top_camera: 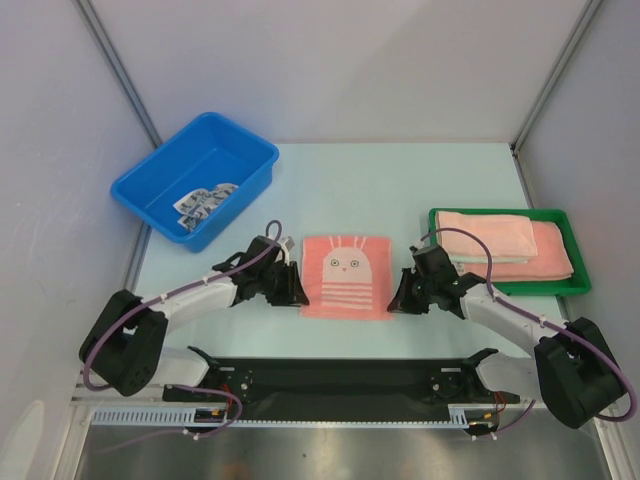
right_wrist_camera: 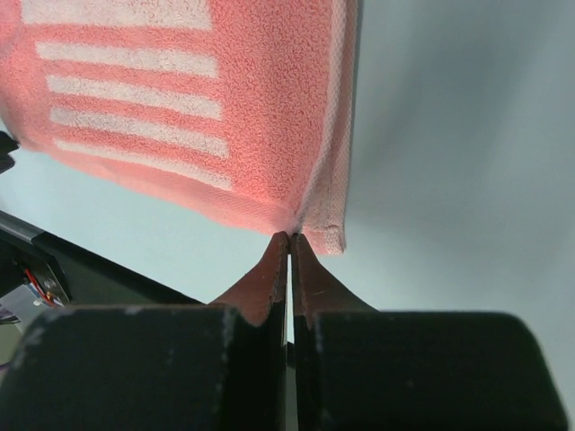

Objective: Fold and stack the towels
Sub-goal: Fold the towel

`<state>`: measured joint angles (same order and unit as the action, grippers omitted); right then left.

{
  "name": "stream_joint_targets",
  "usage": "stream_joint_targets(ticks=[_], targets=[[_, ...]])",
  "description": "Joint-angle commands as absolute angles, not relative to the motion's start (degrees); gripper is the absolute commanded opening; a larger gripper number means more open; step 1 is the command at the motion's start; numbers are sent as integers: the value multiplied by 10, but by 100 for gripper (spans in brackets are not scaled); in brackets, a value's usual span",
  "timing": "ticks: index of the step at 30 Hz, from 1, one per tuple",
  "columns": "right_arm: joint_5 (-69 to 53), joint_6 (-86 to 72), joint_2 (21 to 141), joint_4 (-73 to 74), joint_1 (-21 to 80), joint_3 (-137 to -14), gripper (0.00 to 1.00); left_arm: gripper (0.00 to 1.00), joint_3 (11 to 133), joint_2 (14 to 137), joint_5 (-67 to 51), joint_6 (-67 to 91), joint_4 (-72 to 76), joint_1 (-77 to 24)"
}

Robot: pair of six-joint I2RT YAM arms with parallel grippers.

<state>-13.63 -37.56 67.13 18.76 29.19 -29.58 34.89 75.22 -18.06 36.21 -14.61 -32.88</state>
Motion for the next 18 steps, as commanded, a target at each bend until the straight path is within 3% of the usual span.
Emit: stream_joint_targets(ticks=[1, 10, 18], targets=[[-144, -383, 672, 170, 299, -298, 0, 35, 342, 782, -166, 370, -107, -332], [-136, -381, 669, 175, 301, -298, 0, 40, 338, 780, -133, 358, -129, -332], [-134, -381, 669, 175, 301, -297, 0, 36, 326, 789, -158, 371, -91, -332]])
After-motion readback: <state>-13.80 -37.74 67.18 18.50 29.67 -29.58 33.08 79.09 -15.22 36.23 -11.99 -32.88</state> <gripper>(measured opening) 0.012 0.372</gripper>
